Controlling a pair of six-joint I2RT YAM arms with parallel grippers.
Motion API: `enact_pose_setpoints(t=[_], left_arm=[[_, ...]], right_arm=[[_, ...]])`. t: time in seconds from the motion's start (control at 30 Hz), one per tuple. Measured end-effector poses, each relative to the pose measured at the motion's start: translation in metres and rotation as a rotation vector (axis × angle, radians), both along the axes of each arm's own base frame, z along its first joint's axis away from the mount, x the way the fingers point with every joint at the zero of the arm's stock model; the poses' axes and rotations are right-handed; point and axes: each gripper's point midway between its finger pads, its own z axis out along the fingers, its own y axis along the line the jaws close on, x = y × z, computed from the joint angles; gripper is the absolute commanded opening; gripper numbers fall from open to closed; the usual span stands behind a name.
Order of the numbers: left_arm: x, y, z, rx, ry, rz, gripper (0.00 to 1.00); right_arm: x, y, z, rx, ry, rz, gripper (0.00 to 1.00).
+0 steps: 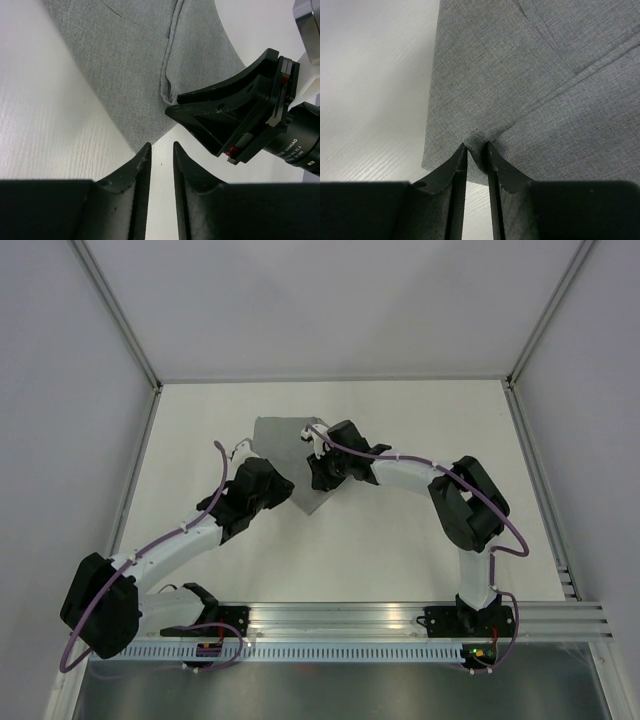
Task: Fold the napkin, place the utensils inside, and roll it up
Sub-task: Fold the napkin, then roll the napkin with the utensil
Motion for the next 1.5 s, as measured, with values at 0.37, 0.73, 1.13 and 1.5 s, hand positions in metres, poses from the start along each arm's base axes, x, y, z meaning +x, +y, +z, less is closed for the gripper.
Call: enact_pose_setpoints(t=[0.37, 0.73, 1.13, 1.5], left_arm=[[0.010, -0.004, 0.005, 0.025, -0.018, -0.019, 0.48], [0.038, -0.001, 0.025, 0.060, -0.078, -0.024, 0.50], [0.067, -0.074, 0.012, 0.342, -0.191, -0.379, 0.58], [0.068, -0.159, -0.028, 0.863, -0.255, -0.583, 0.58]], right_arm=[[-0.007, 0.000, -0.004, -0.002, 0.017, 0.016, 0.62], [0.003, -0.016, 0.046, 0.059, -0.049, -0.017, 0.61], [0.102, -0.188, 0.077, 0.076, -0.132, -0.334, 0.59], [0.107, -0.211, 0.076, 0.104, -0.112, -0.374, 0.58]])
